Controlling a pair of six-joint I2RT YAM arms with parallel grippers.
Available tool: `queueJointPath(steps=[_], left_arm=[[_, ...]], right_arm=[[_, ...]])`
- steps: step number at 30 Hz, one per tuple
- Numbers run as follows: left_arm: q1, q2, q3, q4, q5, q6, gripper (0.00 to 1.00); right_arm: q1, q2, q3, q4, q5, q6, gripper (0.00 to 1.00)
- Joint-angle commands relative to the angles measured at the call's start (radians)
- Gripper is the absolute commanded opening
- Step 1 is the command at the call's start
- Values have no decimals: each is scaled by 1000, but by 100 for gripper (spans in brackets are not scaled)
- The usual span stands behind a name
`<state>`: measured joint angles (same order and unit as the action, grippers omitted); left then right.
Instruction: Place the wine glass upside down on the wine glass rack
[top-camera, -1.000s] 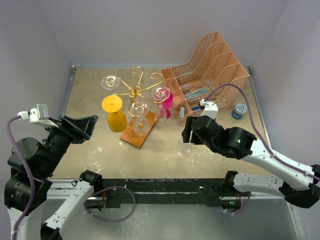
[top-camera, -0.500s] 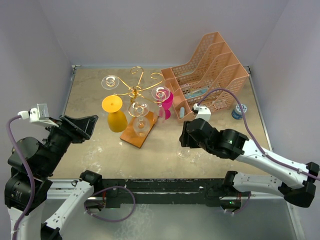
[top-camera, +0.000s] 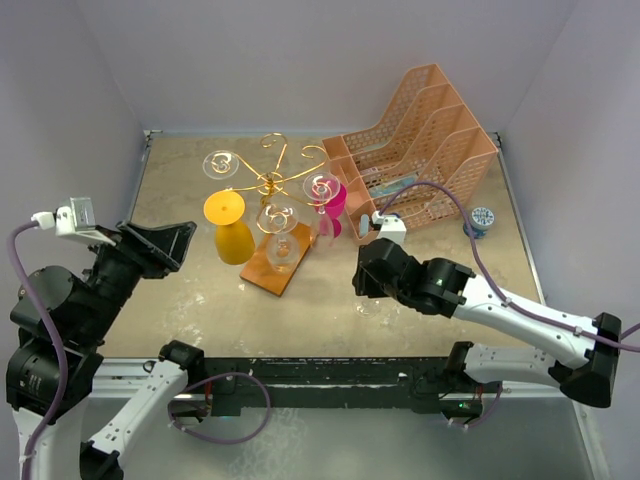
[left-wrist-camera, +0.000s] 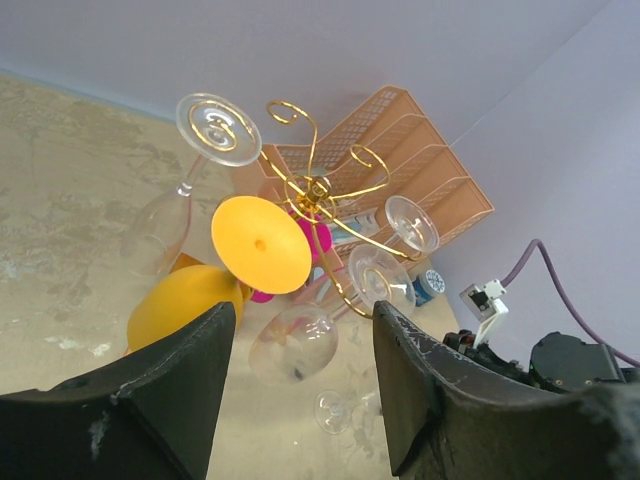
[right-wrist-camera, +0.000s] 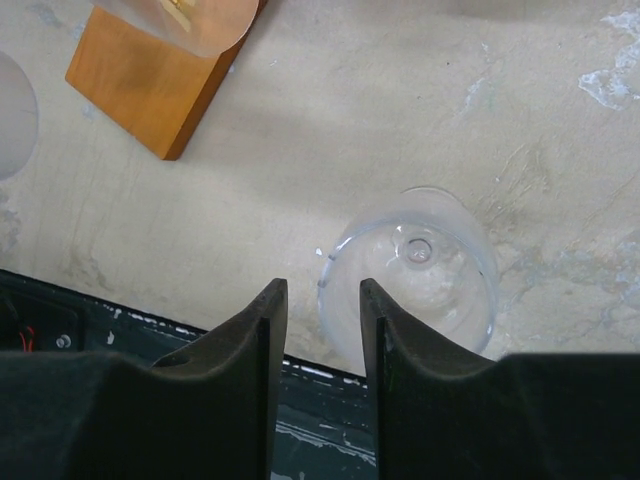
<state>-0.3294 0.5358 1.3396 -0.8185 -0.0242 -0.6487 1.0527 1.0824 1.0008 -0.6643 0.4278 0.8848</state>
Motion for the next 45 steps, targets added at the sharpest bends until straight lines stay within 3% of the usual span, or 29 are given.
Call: queueJointPath(steps=[1,12,22,28,38,40,45], left_arm=[[-2,33,91,45,23,42,55],[-2,73,156,105,133,25,55],[0,108,119,299,264,-124,55],[0,128,51,530,345,-281,55],[1,214,-42,842,367,-521,55],[0,239,-82,967,392,-584,55],[0,315,-103,1070,411,-681,55]], right_arm=[[-2,11,-5,54,26,-22,34],[-2,3,14,36,70,-5,0],[-2,-150,31,25,155,44,0],[-2,-295,34,-11,260,114,0],[-2,-464,54,119,396,76,0],[-2,-475,55,159,424,70,0],[-2,-477,53,257,474,56,0]])
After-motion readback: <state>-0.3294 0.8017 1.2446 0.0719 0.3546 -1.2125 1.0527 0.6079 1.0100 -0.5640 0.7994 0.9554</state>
